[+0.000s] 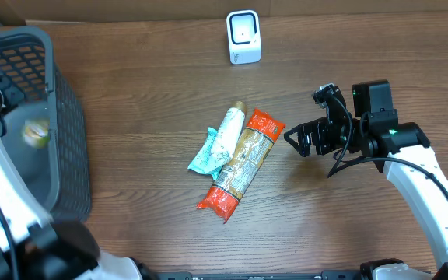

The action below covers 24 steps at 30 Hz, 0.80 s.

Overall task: Scan the item barcode
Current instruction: 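Return left gripper into the basket and grasp the green tea carton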

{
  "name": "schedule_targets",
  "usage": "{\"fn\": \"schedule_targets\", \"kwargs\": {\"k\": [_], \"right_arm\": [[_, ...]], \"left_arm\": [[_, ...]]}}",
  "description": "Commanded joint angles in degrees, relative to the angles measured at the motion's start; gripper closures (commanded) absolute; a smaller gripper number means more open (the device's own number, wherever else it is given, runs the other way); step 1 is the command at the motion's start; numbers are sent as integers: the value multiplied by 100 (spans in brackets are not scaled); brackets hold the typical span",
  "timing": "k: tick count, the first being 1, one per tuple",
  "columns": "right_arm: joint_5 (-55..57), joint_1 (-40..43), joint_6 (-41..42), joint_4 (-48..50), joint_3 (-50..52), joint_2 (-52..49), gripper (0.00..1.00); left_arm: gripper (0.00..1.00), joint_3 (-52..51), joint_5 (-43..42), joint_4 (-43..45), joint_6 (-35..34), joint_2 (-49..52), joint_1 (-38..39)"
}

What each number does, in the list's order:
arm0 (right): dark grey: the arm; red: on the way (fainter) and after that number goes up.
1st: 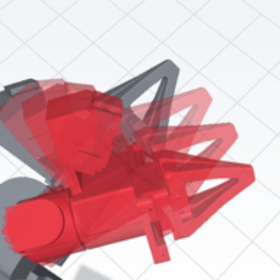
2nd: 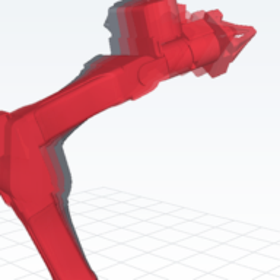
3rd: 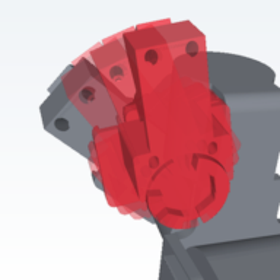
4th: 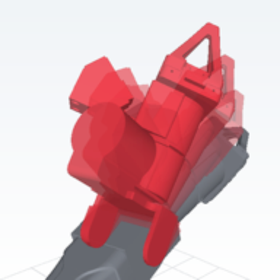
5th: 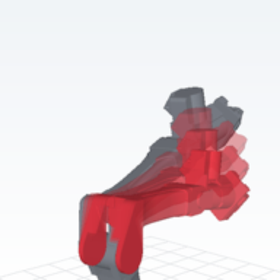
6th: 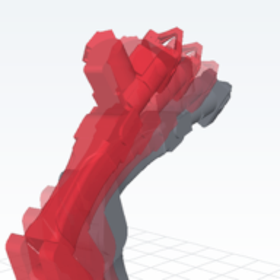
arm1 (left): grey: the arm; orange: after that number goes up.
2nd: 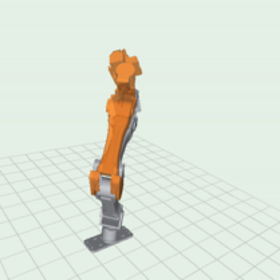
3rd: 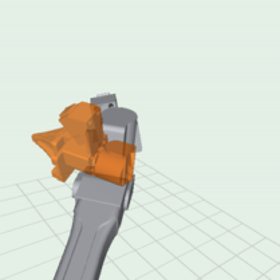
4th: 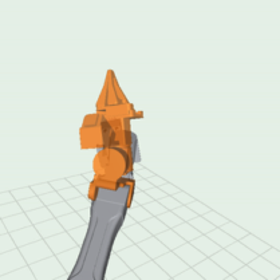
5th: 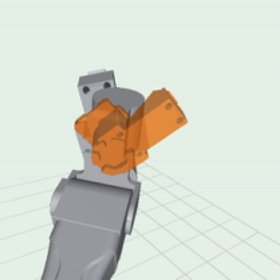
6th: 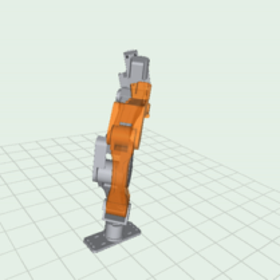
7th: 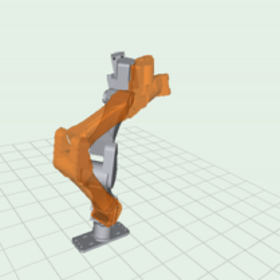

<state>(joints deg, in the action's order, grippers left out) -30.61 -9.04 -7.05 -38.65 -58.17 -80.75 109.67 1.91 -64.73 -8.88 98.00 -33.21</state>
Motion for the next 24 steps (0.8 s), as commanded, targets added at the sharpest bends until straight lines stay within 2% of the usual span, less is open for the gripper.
{"fn": "schedule_targets", "kwargs": {"k": [1, 8, 10, 11, 13, 18, 24], "right_arm": [[7, 7, 13, 20, -109, -7, 0], [7, 7, 13, 20, -109, -7, 0], [7, 7, 13, 20, -109, -7, 0], [9, 7, 13, 20, -109, -7, 0], [7, 7, 13, 20, -109, -7, 0], [7, 7, 13, 20, -109, -7, 0], [7, 7, 13, 20, -109, -7, 0]], "left_arm": [[96, 192, -136, 68, -55, -767, 109], [93, 173, -133, -17, -190, -922, 107], [71, 153, -127, -70, -293, -850, 94], [57, 144, -131, -98, -297, -807, 87], [39, 140, -125, -229, -398, -640, 81], [34, 68, -44, -824, -920, -162, -166], [33, -767, -525, -570, -734, 74, -715]]}}
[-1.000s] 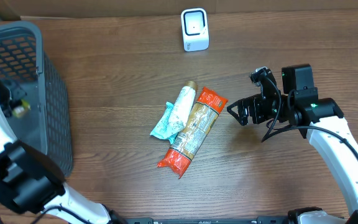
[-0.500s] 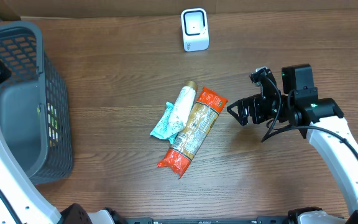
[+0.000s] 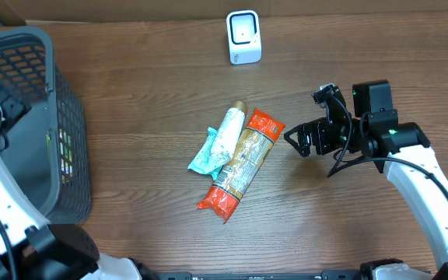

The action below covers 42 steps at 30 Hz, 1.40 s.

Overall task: Scan the item barcode
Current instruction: 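Return left gripper into the basket and grasp the green tea carton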

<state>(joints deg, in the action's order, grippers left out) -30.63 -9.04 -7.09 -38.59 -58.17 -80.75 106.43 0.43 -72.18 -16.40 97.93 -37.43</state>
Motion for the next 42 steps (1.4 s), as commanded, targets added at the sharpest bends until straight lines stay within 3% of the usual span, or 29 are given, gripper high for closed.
{"fn": "schedule_targets", "kwargs": {"k": [1, 4, 7, 15, 24, 42], "right_arm": [[9, 7, 17, 13, -109, -7, 0], [9, 7, 17, 13, -109, -7, 0], [9, 7, 17, 13, -109, -7, 0], [11, 7, 17, 13, -109, -7, 0], [9, 7, 17, 13, -109, -7, 0], [9, 7, 17, 13, -109, -7, 0]], "left_arm": [[32, -629, -595, 328, 269, 81, -369], [30, -1165, -1220, 680, 1099, 85, -485], [27, -1943, -1296, 1211, 1497, 101, -496], [23, -3397, -1287, 2540, 1670, 107, -494], [20, -4164, -1003, 3370, 1670, 111, -494], [29, -4489, -765, 3821, 1663, 315, -494]]}}
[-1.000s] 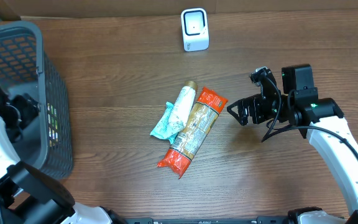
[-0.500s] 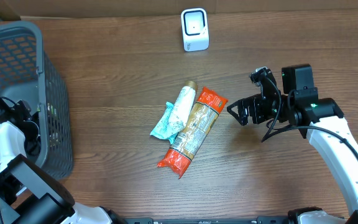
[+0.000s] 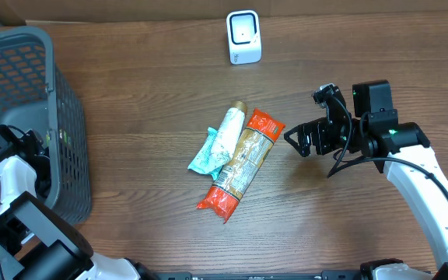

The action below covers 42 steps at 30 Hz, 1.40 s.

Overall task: Scan the item barcode
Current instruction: 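Return left gripper into the basket and grasp the green tea carton, then lift the green tea carton out and set it left of the pouch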

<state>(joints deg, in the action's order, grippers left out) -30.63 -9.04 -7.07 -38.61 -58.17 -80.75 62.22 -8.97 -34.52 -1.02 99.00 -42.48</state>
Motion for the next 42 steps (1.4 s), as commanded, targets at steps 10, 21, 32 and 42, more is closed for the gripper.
{"fn": "schedule_targets", "kwargs": {"k": [10, 21, 32, 42], "right_arm": [[9, 7, 15, 15, -109, -7, 0], [9, 7, 15, 15, -109, -7, 0], [9, 7, 15, 15, -109, -7, 0], [9, 7, 15, 15, -109, -7, 0]], "left_arm": [[96, 70, 197, -149, -2, 433, 9], [96, 2577, 144, -2116, -546, 426, 17], [96, 4892, -310, -3449, -540, -57, 293], [96, 5088, -310, -3449, -315, -1491, 1722]]}}
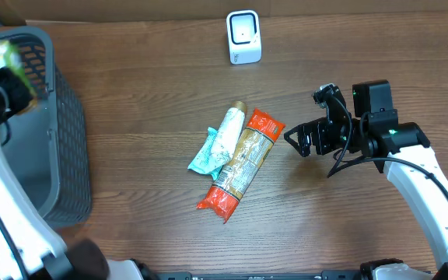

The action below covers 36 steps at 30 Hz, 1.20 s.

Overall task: Scan the item barcode
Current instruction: 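Lift the green tea carton out and set it left of the pouch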

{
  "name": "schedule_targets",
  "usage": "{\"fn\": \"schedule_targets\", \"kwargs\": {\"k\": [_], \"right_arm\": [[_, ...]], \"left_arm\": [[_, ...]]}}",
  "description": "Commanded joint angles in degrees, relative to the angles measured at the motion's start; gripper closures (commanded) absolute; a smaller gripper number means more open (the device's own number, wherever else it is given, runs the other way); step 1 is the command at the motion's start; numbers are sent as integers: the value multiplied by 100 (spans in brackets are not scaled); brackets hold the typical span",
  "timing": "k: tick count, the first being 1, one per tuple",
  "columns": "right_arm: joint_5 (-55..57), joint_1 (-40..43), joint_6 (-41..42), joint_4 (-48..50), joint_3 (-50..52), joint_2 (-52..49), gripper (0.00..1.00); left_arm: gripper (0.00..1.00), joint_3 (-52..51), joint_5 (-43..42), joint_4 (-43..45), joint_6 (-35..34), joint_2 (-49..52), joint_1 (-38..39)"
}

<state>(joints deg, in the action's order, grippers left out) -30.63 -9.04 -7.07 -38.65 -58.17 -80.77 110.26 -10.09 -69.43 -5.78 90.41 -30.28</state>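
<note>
My left gripper hangs over the far left corner of the grey basket, blurred by motion. A small green-yellow item sits at its tip, and the gripper seems shut on it. The white barcode scanner stands upright at the back middle of the table. In the middle lie a teal-and-white packet and, touching its right side, an orange-and-tan packet. My right gripper hovers just right of these packets, open, with nothing between its fingers.
The basket takes up the left edge of the table, its mesh wall facing the centre. The table's far edge meets a cardboard wall behind the scanner. The right arm stretches along the right side.
My left gripper was low inside the basket at its near end. It is now raised over the basket's far left corner with a green-yellow item at its tip. The right arm and packets have not moved.
My left arm first stood over the basket with a blurred pale item below it. Then it was in the basket's left part, and later low at the near end. Now it is up with a green-yellow item. The right gripper stayed beside the packets throughout.
</note>
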Motion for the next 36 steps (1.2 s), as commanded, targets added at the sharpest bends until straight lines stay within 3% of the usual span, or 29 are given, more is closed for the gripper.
{"fn": "schedule_targets", "kwargs": {"k": [1, 7, 10, 16, 28, 33, 36], "right_arm": [[11, 7, 15, 20, -109, -4, 0], [11, 7, 15, 20, -109, -4, 0], [9, 7, 15, 20, -109, -4, 0], [9, 7, 15, 20, -109, -4, 0], [9, 7, 15, 20, -109, -4, 0], [9, 7, 15, 20, -109, -4, 0], [9, 7, 15, 20, -109, -4, 0]], "left_arm": [[96, 282, -195, 39, 205, -728, 741], [96, 236, -24, -151, 319, -859, 2323], [95, -7, 243, -221, 2, -682, 2951], [96, -1298, 345, 116, -214, -133, 3713], [96, -3512, 256, 2201, 479, 1211, 3921], [96, -3751, 203, 2271, 535, 1650, 4048], [96, -3840, -251, 2194, 498, 1810, 4199]]}}
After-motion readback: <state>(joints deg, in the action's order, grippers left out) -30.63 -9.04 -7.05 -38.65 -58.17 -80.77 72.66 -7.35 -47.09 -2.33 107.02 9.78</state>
